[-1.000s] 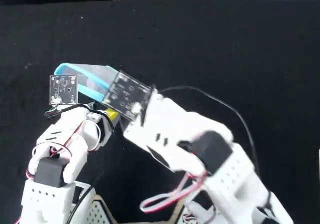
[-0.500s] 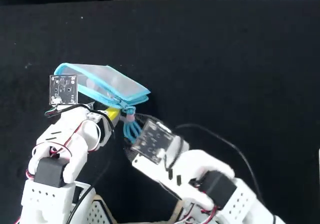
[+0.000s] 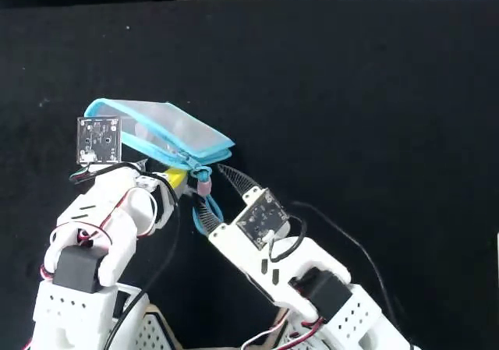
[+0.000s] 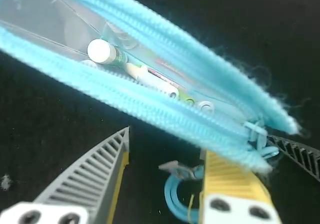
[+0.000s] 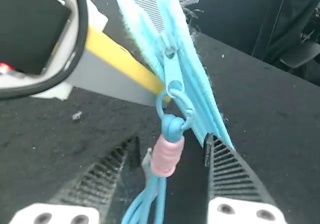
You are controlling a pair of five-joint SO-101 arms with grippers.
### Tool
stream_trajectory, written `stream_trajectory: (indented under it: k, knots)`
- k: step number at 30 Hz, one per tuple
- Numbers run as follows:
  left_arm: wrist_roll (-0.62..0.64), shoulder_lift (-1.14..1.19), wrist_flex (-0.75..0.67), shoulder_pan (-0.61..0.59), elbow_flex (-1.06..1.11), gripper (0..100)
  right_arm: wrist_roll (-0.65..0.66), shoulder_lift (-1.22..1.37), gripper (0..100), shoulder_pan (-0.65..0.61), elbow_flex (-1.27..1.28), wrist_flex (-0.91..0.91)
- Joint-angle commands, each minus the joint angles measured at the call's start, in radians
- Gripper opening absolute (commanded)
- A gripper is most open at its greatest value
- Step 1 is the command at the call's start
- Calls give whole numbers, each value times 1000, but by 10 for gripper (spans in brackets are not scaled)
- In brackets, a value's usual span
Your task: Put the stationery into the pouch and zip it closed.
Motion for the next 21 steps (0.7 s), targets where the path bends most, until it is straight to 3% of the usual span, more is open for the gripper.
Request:
stream_trajectory:
  k: [1, 21]
  knots:
    - [-8, -6, 3, 1, -68, 239, -8, -19, 212, 17, 12, -103]
    - [-8, -6, 3, 1, -68, 239, -8, 15, 211, 11, -61, -126]
